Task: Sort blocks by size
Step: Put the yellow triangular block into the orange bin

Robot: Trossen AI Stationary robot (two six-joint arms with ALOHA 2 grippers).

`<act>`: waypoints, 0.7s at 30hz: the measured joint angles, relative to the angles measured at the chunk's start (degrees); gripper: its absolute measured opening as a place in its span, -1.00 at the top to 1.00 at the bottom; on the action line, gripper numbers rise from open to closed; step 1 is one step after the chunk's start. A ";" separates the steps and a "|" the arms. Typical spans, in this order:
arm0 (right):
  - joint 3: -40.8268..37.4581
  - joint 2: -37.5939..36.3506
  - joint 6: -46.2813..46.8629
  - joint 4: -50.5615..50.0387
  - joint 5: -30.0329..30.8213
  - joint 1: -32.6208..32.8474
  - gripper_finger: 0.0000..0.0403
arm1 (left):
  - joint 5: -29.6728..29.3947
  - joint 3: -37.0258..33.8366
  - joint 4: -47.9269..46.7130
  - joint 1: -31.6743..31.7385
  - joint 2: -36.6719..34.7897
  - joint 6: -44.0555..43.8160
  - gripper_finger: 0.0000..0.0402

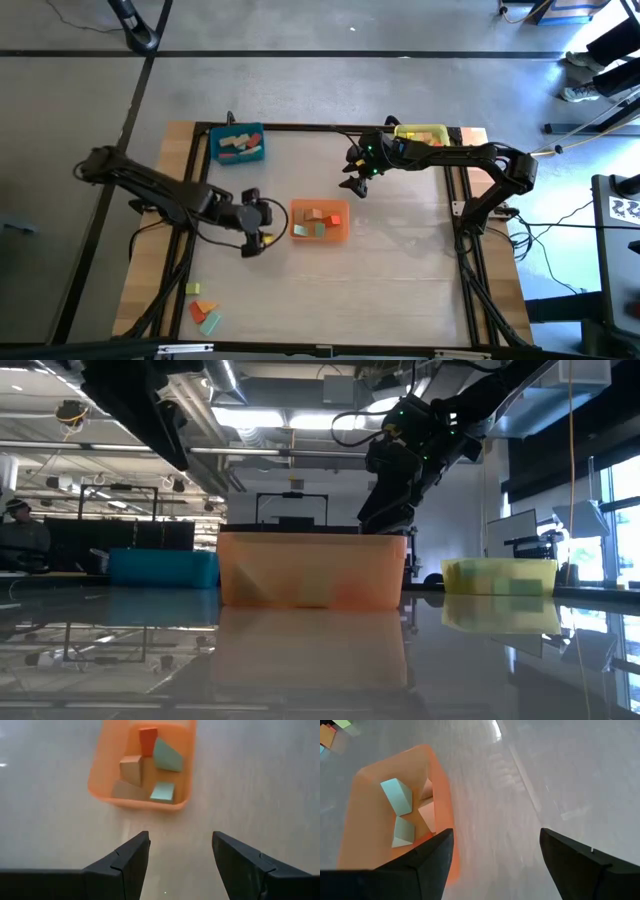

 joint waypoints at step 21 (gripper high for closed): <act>-0.02 0.00 -0.56 0.02 0.00 0.00 -0.46 | 1.50 1.95 4.67 -12.44 9.02 -10.86 -0.01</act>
